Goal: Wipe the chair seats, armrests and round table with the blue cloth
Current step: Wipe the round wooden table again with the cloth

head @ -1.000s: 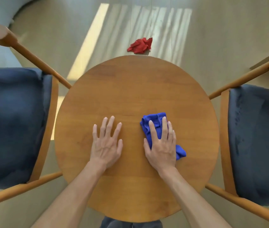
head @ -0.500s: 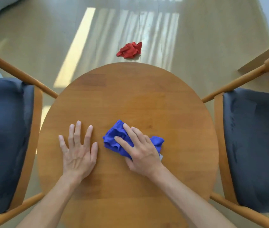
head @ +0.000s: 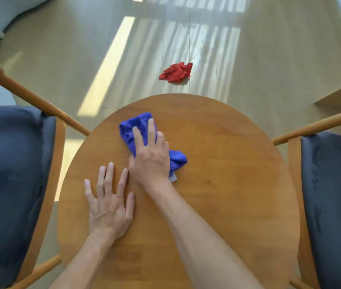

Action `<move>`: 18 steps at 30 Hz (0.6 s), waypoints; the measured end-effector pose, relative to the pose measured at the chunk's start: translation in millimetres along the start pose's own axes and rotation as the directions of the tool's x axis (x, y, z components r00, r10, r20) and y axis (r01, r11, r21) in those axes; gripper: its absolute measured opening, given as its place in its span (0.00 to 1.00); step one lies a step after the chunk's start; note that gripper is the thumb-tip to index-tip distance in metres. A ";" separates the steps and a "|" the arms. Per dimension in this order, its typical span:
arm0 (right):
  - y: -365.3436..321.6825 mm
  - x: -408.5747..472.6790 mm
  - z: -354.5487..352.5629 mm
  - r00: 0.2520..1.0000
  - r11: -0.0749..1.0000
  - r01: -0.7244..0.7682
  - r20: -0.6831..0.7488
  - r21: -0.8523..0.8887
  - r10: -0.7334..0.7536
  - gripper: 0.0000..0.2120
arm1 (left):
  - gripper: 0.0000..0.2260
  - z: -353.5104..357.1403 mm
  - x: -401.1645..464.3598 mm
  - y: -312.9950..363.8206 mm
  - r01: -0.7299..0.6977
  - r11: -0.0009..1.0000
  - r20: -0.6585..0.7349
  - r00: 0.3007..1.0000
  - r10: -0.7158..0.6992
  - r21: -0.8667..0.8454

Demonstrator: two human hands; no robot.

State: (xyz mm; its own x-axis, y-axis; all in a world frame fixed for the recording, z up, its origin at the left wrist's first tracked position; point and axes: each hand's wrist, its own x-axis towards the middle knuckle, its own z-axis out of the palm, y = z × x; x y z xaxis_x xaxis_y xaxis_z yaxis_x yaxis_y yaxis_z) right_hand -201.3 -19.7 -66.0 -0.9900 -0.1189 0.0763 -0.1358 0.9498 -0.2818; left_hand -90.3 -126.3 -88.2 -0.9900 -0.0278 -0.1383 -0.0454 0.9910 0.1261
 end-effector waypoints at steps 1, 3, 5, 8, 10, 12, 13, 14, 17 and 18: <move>-2.9 -4.2 -1.4 0.989 0.991 0.132 0.067 0.031 -0.134 0.27 | 0.27 -0.7 -0.2 -0.2 0.009 1.000 0.003 1.000 -0.009 0.007; 31.8 -6.2 -14.0 0.952 0.956 0.288 0.095 0.056 -0.292 0.28 | 0.27 -3.3 1.2 0.0 0.011 1.000 0.006 1.000 -0.011 0.007; 93.7 -0.7 -28.9 0.977 0.978 0.210 0.036 0.009 -0.210 0.28 | 0.27 -5.6 4.4 0.5 0.007 1.000 0.003 1.000 -0.007 -0.001; 186.8 8.9 -56.0 0.939 0.937 -0.340 -0.086 -0.077 0.334 0.28 | 0.27 -8.2 6.0 5.9 0.005 1.000 0.012 1.000 -0.005 -0.003; 203.3 23.4 -61.8 0.778 0.785 -0.618 -0.165 -0.031 0.606 0.27 | 0.27 -7.9 6.4 7.3 0.007 1.000 0.016 1.000 -0.007 -0.002; 174.3 47.7 -49.0 0.728 0.734 -0.678 -0.179 -0.047 0.661 0.28 | 0.27 -7.3 6.6 6.8 0.013 1.000 0.008 1.000 -0.013 0.001; 148.4 61.0 -39.0 0.760 0.762 -0.644 -0.166 -0.065 0.628 0.29 | 0.27 -6.4 6.3 5.9 0.012 1.000 0.002 1.000 -0.012 0.004; 117.3 72.9 -27.5 0.818 0.817 -0.571 -0.139 -0.081 0.558 0.30 | 0.27 -4.7 5.5 4.3 0.013 1.000 -0.006 1.000 -0.013 0.008; 15.6 87.7 7.9 0.985 0.981 -0.174 0.005 -0.081 0.175 0.30 | 0.27 0.8 3.3 1.3 0.020 1.000 -0.013 1.000 -0.020 0.020; -12.0 83.3 16.0 0.998 0.998 -0.006 0.057 -0.065 0.009 0.29 | 0.27 2.0 2.8 0.5 0.026 0.999 -0.009 1.000 -0.026 0.023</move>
State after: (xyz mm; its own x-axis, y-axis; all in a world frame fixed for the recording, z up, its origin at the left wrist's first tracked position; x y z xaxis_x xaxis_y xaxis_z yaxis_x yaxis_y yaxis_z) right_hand -282.7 -45.6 -71.6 -0.9918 -0.1264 0.0186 -0.1274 0.9673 -0.2192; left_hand -92.9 -125.7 -90.5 -0.9896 -0.0543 -0.1328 -0.0679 0.9927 0.1001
